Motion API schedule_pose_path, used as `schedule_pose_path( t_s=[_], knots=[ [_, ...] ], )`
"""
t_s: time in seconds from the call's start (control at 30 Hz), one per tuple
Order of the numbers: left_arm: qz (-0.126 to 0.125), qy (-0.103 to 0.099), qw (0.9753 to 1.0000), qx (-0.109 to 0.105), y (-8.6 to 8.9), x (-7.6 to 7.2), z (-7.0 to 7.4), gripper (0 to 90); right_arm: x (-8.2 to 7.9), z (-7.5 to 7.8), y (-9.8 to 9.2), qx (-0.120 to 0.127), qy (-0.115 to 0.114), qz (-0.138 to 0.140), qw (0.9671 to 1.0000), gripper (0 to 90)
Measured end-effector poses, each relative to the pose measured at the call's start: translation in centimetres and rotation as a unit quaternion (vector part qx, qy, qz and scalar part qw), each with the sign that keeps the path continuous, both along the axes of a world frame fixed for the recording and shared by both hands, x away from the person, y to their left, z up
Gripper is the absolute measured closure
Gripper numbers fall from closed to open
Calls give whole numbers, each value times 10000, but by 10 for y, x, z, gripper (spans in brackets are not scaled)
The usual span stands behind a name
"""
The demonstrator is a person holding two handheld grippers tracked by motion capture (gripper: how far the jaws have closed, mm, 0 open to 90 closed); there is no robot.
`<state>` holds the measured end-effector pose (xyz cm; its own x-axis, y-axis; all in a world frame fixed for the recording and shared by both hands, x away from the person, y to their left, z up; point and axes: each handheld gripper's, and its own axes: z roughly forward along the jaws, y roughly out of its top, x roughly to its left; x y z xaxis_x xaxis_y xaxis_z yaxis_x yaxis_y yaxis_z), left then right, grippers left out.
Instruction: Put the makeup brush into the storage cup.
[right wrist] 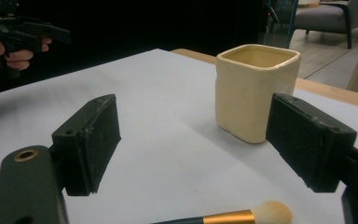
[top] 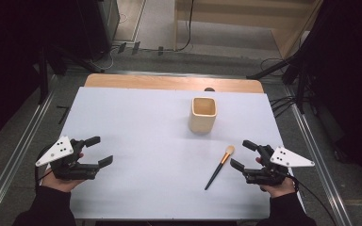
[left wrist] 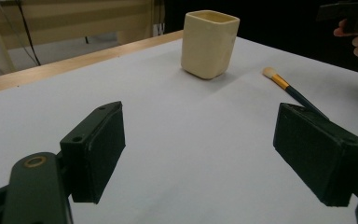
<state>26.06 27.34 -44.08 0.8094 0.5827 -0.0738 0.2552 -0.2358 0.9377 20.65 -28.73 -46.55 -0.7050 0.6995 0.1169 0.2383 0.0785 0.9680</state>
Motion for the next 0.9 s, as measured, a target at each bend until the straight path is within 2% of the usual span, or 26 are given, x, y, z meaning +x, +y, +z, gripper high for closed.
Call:
schedule_pose_path(
  t_s=[0.63,0.9],
  knots=[
    [-8,4,10000,-25,1,0,1,176,0,1,-1,17,-28,-9,10000,187],
    [-20,18,10000,-13,0,0,0,177,0,1,-1,37,28,-42,10000,188]
  ],
)
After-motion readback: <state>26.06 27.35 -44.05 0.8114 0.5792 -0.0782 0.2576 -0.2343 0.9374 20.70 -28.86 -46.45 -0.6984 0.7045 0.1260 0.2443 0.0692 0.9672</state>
